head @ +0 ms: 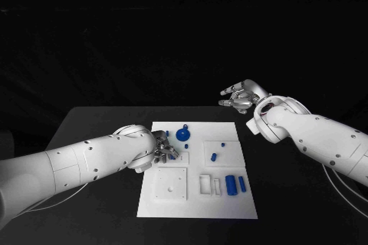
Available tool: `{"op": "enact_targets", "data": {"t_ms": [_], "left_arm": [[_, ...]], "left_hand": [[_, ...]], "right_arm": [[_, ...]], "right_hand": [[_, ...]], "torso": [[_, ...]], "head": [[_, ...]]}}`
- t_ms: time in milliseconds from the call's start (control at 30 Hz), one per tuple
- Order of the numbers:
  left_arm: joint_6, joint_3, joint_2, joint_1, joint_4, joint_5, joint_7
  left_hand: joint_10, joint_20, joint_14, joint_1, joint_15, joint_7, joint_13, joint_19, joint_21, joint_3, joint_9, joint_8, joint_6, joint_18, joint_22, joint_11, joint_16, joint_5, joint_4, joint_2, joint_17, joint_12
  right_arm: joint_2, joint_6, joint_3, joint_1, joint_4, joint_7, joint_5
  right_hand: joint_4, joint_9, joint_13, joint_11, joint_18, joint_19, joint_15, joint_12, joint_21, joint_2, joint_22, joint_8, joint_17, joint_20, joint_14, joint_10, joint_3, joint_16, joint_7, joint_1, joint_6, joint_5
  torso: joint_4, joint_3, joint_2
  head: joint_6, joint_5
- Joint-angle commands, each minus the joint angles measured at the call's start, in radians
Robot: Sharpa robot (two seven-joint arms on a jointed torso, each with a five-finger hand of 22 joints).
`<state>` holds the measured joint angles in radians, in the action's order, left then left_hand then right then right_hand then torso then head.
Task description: Assemble the parts on the task board
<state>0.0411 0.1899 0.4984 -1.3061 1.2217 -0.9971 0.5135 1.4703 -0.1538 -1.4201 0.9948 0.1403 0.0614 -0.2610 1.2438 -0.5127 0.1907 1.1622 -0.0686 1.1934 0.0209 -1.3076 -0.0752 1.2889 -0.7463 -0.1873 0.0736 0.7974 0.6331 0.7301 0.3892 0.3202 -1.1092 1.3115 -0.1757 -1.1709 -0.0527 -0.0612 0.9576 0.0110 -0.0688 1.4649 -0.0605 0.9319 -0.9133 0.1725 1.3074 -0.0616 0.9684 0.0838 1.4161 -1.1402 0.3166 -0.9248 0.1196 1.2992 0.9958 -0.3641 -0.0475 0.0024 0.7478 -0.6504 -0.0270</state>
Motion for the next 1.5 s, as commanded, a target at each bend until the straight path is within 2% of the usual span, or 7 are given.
{"op": "enact_targets", "data": {"t_ms": [33, 300, 467, 800, 1067, 1333, 1500], "left_arm": [[-0.032, 0.002, 0.0, -0.001, 0.0, -0.003, 0.01], [-0.067, -0.003, 0.008, -0.019, 0.006, 0.032, 0.007], [-0.101, -0.022, 0.028, -0.026, 0.014, 0.119, -0.051], [-0.142, -0.043, 0.097, -0.029, 0.044, 0.466, -0.345], [-0.186, -0.045, 0.136, -0.029, 0.06, 0.694, -0.524], [-0.195, -0.045, 0.147, -0.028, 0.066, 0.738, -0.564], [-0.19, -0.045, 0.149, -0.028, 0.067, 0.733, -0.573]], "left_hand": [[0.045, 0.004, -0.005, 0.013, -0.001, -0.108, 0.002, 0.003, -0.006, 0.065, 0.002, -0.002, 0.143, -0.004, -0.02, -0.011, 0.003, -0.004, -0.062, 0.011, 0.001, 0.005], [0.045, 0.005, -0.004, 0.017, -0.002, -0.107, 0.004, 0.001, -0.007, 0.065, 0.002, -0.001, 0.141, -0.003, -0.02, -0.011, 0.003, -0.001, -0.063, 0.011, 0.001, 0.005], [0.045, 0.005, -0.001, 0.017, -0.001, -0.106, 0.007, 0.0, -0.006, 0.062, 0.004, -0.001, 0.135, -0.002, -0.019, -0.01, -0.004, 0.013, -0.056, 0.015, -0.008, 0.002], [0.042, -0.002, 0.037, 0.056, 0.001, -0.094, 0.026, -0.012, 0.029, 0.029, 0.017, 0.001, 0.073, -0.015, -0.009, -0.003, -0.075, 0.216, 0.011, 0.053, -0.115, -0.061], [0.034, 0.004, 0.073, 0.114, -0.007, -0.086, 0.015, -0.024, 0.071, 0.0, 0.033, 0.001, 0.04, -0.021, -0.013, 0.004, -0.1, 0.285, 0.079, 0.056, -0.161, -0.106], [0.036, 0.009, 0.086, 0.142, -0.01, -0.083, 0.003, -0.025, 0.091, -0.011, 0.03, -0.002, 0.027, -0.021, -0.017, 0.005, -0.102, 0.314, 0.104, 0.055, -0.178, -0.139], [0.036, 0.009, 0.086, 0.147, -0.01, -0.083, -0.006, -0.022, 0.095, -0.012, 0.03, -0.001, 0.027, -0.021, -0.018, 0.005, -0.098, 0.32, 0.11, 0.057, -0.181, -0.141]], "right_arm": [[-0.001, -0.014, 0.001, 0.001, 0.0, 0.002, -0.004], [-0.003, -0.021, 0.0, 0.003, 0.0, 0.005, -0.004], [-0.002, -0.048, 0.0, 0.011, 0.012, 0.018, -0.023], [0.022, -0.129, -0.004, 0.041, 0.11, 0.046, -0.077], [0.03, -0.163, -0.032, 0.065, 0.198, 0.078, -0.087], [0.03, -0.198, -0.065, 0.072, 0.242, 0.086, -0.099], [0.031, -0.211, -0.076, 0.074, 0.265, 0.093, -0.106]], "right_hand": [[-0.004, -0.001, -0.001, -0.005, -0.014, 0.014, -0.006, 0.001, 0.006, -0.001, 0.114, 0.0, 0.0, 0.001, -0.001, 0.004, 0.001, 0.005, 0.0, -0.006, 0.008, -0.005], [-0.007, -0.002, 0.0, -0.005, -0.014, 0.014, -0.006, 0.003, 0.004, -0.001, 0.114, 0.0, 0.001, 0.001, -0.001, 0.003, 0.005, 0.004, 0.0, -0.008, 0.009, -0.006], [-0.014, -0.002, 0.002, -0.006, -0.014, 0.014, -0.007, 0.005, 0.002, -0.004, 0.115, -0.001, 0.002, 0.002, -0.001, 0.003, 0.01, 0.004, -0.002, -0.007, 0.025, 0.0], [-0.025, -0.002, 0.004, -0.007, -0.013, 0.012, -0.007, 0.006, 0.0, -0.01, 0.115, -0.001, 0.002, 0.002, -0.003, 0.003, 0.009, 0.005, -0.004, -0.005, 0.038, 0.025], [-0.038, -0.002, 0.005, -0.007, -0.012, 0.009, -0.007, 0.008, 0.001, -0.022, 0.115, 0.0, 0.002, 0.002, -0.005, 0.004, -0.03, 0.005, -0.006, -0.001, 0.042, 0.043], [-0.042, -0.002, 0.004, -0.005, -0.013, 0.006, -0.006, 0.006, 0.008, -0.028, 0.113, -0.001, 0.003, 0.001, -0.007, 0.008, -0.062, 0.006, -0.005, 0.003, 0.039, 0.043], [-0.044, -0.002, 0.001, -0.005, -0.013, 0.006, -0.005, 0.004, 0.011, -0.032, 0.112, 0.0, 0.001, 0.0, -0.009, 0.012, -0.09, 0.008, -0.005, 0.009, 0.035, 0.038]], "torso": [[-0.0007, -0.0008, 0.0], [0.0003, -0.0008, 0.0], [0.0005, -0.0015, -0.001], [-0.001, -0.0033, -0.002], [-0.0014, -0.0035, -0.003], [-0.0007, -0.0047, -0.002], [0.0, -0.0014, 0.0]], "head": [[0.0, -0.001], [0.001, 0.001], [0.004, 0.001], [0.016, -0.007], [0.024, -0.006], [0.032, -0.008], [0.038, -0.008]]}}
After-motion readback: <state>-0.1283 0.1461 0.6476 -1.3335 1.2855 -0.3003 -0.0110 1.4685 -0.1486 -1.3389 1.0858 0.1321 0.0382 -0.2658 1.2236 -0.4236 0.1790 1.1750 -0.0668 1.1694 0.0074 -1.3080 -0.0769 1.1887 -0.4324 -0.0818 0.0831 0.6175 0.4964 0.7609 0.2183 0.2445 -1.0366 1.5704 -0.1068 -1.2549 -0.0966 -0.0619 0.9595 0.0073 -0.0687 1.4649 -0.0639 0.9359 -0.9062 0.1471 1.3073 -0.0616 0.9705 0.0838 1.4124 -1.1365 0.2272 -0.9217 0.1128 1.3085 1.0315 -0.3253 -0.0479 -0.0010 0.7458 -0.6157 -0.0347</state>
